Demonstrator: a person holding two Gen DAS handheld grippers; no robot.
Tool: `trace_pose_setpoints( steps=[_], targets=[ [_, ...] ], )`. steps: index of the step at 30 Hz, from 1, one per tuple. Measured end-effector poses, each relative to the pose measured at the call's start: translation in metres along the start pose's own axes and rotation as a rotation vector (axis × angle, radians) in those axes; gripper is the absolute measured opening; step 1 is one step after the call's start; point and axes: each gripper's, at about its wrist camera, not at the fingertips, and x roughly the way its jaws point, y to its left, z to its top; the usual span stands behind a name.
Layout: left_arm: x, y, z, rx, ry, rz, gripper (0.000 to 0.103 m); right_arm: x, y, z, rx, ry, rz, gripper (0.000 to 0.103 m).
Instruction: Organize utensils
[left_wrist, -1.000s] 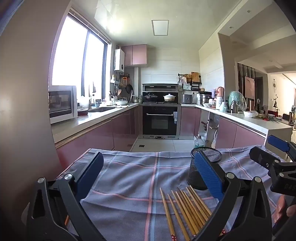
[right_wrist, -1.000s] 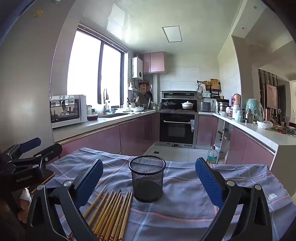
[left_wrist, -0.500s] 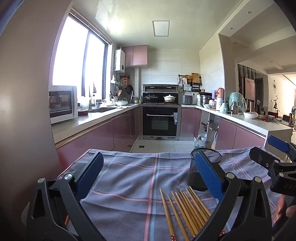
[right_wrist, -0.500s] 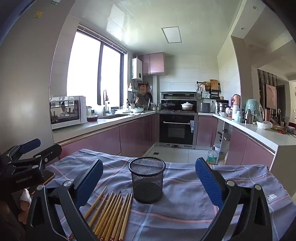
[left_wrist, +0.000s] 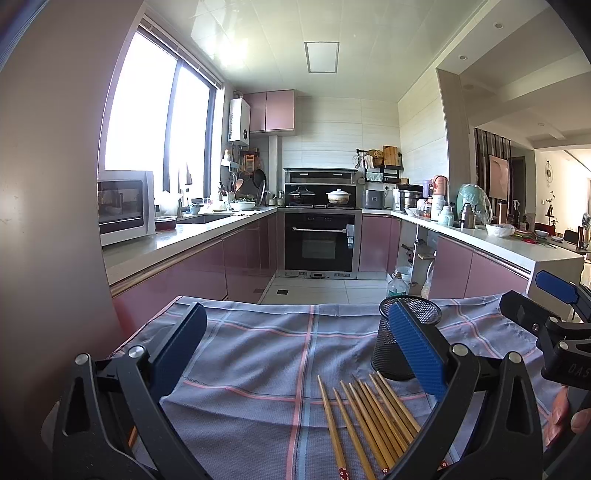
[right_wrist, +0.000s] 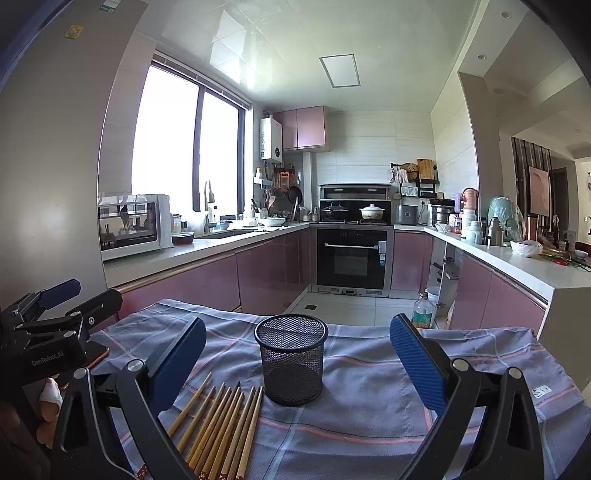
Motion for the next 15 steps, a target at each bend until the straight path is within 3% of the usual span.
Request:
trace_pose_setpoints(
  steps=[15],
  targets=[
    [-0.0011,0.0017,-0.0004,-0.003,0.000,-0.001,0.097,-0.0003,0.0006,0.0019,0.001,0.000,0.001,0.096]
  ],
)
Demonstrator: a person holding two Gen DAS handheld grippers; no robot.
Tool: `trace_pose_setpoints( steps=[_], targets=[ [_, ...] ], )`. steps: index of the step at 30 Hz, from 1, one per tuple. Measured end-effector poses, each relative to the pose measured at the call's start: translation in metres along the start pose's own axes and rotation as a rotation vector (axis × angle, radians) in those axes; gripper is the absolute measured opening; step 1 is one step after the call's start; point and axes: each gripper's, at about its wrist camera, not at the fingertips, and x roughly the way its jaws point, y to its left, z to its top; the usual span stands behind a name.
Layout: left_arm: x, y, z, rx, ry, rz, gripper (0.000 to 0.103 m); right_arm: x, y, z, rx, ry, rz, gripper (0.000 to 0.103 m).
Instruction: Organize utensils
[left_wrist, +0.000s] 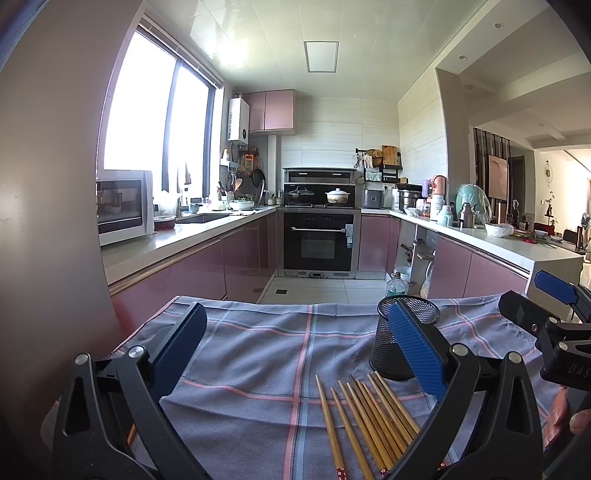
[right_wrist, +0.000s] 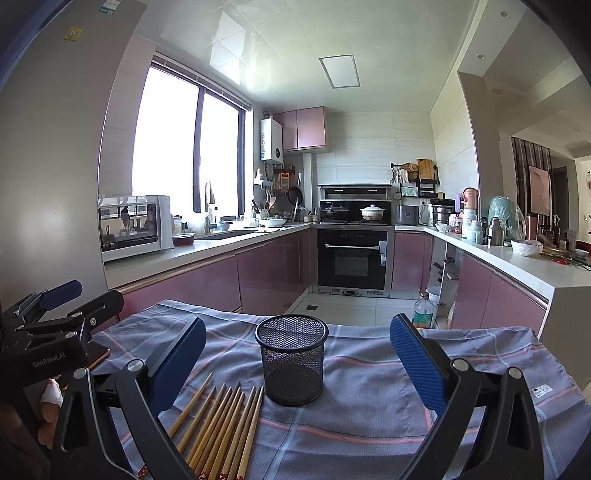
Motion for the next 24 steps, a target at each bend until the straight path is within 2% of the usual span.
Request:
trace_pose_setpoints(
  steps=[24],
  targets=[
    [-0.0008,-0.0022,0.0002,-0.002,0.004,-0.002,0.097,0.0004,0.0007,-0.0008,0.006,0.000,0.004,0.096]
  ],
)
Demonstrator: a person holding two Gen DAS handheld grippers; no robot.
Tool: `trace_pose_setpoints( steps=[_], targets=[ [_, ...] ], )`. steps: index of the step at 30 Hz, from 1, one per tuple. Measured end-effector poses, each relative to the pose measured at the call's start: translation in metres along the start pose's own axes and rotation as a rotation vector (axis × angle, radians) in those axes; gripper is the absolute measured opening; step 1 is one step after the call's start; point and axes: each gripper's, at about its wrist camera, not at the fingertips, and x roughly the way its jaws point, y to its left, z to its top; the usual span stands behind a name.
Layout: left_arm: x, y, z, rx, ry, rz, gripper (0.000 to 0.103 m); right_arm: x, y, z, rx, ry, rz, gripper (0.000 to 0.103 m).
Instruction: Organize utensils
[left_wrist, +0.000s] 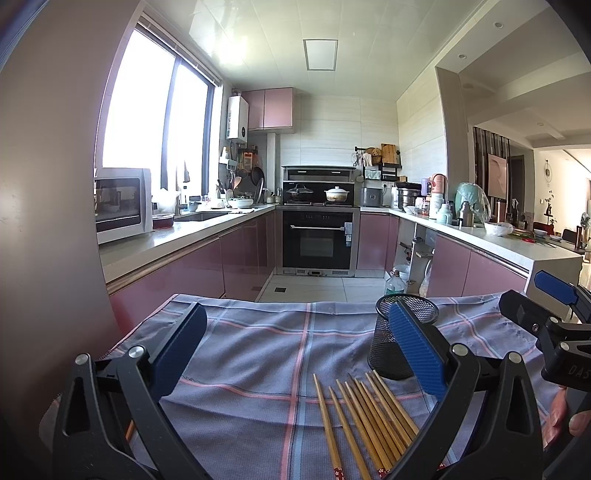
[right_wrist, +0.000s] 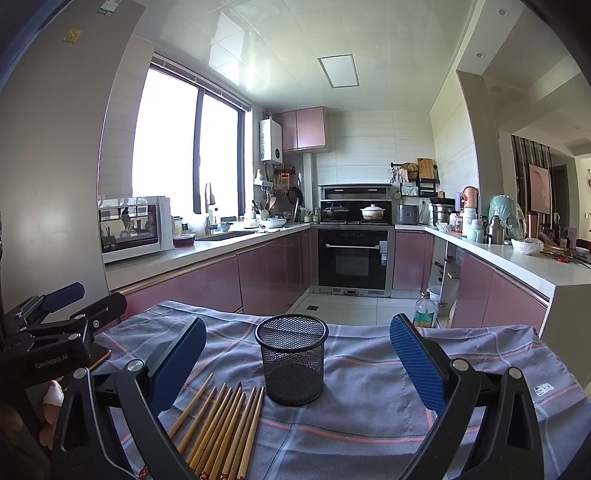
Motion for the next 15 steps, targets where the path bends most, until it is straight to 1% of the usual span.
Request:
trace_pose_setpoints(
  steps=[15],
  targets=[
    [0.0004,0.0003,0.0003,-0.001,0.002,-0.001,0.097,-0.0005,-0.0029,-0.0001,0.005,-0.003,0.001,0.096]
  ],
)
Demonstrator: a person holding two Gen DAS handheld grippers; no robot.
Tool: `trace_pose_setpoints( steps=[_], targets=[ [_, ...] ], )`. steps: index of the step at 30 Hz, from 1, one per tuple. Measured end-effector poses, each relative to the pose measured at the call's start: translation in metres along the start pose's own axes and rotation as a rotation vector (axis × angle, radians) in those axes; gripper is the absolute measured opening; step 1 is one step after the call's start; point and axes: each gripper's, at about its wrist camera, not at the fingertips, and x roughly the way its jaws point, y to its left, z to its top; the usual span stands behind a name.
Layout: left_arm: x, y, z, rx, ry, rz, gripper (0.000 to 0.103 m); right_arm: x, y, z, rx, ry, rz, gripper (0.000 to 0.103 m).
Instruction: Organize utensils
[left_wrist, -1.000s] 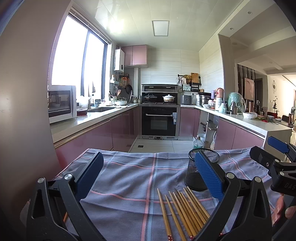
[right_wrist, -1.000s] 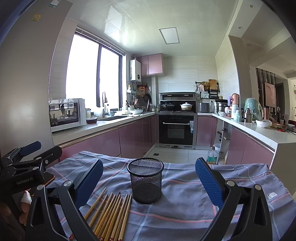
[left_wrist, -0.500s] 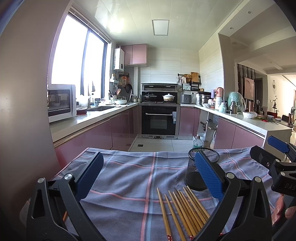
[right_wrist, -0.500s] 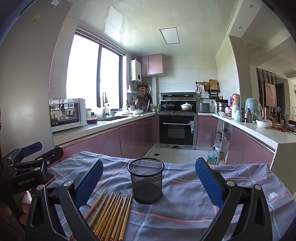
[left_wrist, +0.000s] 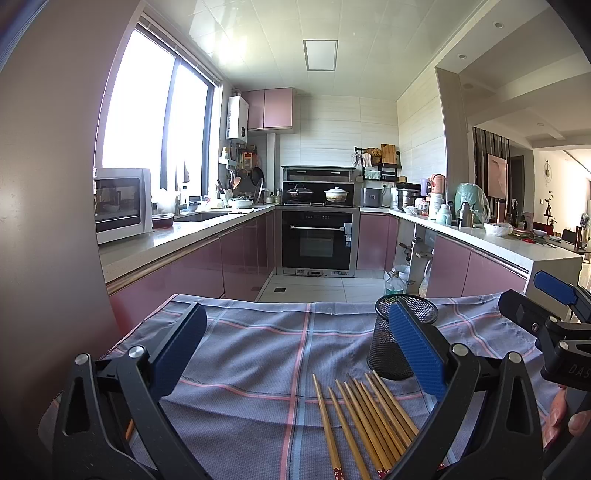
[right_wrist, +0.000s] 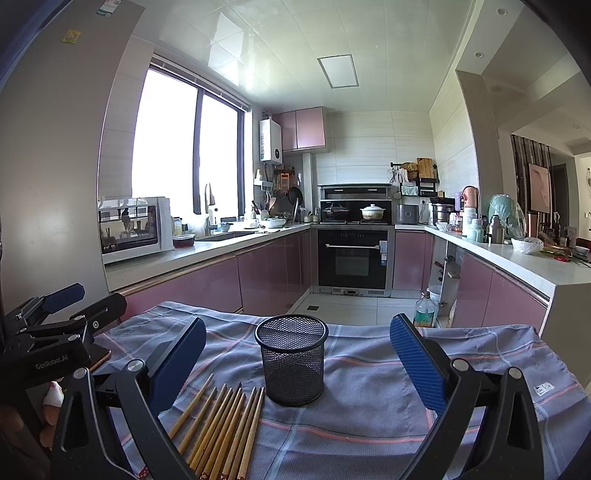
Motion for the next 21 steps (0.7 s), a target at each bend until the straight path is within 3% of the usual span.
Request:
trace_pose_setpoints(
  steps=[21],
  targets=[
    [0.0027,-0.0010,0.0030,-0.001,0.003,-0.003,0.097,0.0012,0.0006,0.0006,0.003,0.001,0.002,0.096]
  ],
)
